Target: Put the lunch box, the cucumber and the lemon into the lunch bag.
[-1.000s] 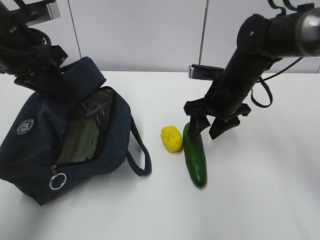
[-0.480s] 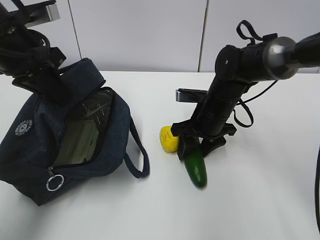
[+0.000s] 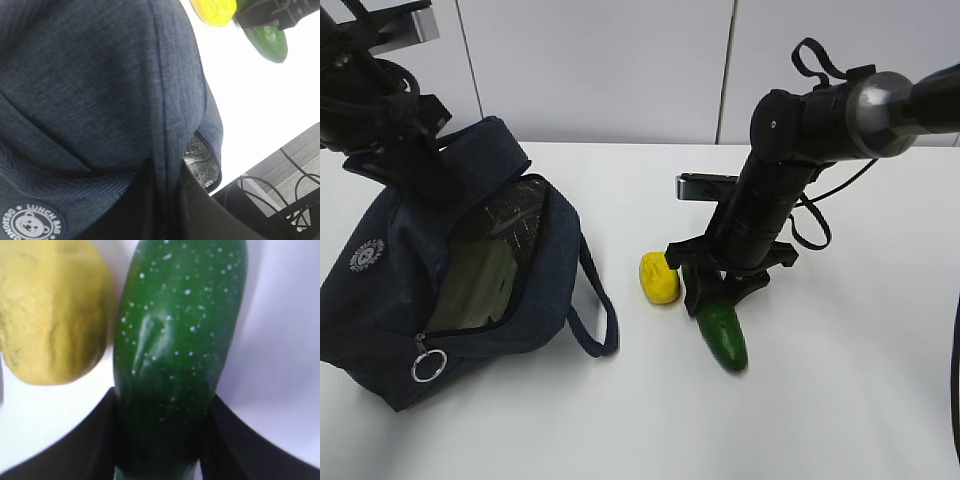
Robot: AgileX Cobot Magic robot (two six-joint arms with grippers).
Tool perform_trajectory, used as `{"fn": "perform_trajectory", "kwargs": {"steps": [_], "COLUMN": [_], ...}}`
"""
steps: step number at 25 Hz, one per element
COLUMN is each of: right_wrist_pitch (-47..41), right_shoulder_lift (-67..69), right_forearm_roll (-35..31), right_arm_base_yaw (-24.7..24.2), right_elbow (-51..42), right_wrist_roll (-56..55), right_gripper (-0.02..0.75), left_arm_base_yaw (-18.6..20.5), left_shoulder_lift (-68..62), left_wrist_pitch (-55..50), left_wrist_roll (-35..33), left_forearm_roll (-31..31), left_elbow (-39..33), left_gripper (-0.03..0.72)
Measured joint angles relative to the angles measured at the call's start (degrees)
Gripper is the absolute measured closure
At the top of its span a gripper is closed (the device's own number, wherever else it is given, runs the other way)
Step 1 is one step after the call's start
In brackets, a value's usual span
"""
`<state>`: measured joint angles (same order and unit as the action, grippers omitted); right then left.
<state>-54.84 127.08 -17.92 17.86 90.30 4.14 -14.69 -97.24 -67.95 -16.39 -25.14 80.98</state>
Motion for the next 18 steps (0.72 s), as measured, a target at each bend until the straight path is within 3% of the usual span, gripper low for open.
{"fn": "perform_trajectory", "kwargs": {"steps": [11,18], "right_wrist_pitch": [-9.8,-12.0], "right_shoulder_lift": [-3.1,-5.5], "right_forearm_roll": [-0.6,-18.5], "right_arm_base_yaw": [0.0,0.0], "right_elbow": [12.4,13.5], "right_wrist_roll": [2.1,12.1], "right_gripper": [0.43,0.43], "left_arm_base_yaw": [0.0,0.0], "left_shoulder_lift": [0.0,0.0], "left_wrist_pitch": [-0.1,-0.1], "left_wrist_roll": [0.0,0.0], "left_forearm_roll": [0.0,0.1], "left_elbow": [0.0,0.0], "left_gripper": [0.671,0.671]}}
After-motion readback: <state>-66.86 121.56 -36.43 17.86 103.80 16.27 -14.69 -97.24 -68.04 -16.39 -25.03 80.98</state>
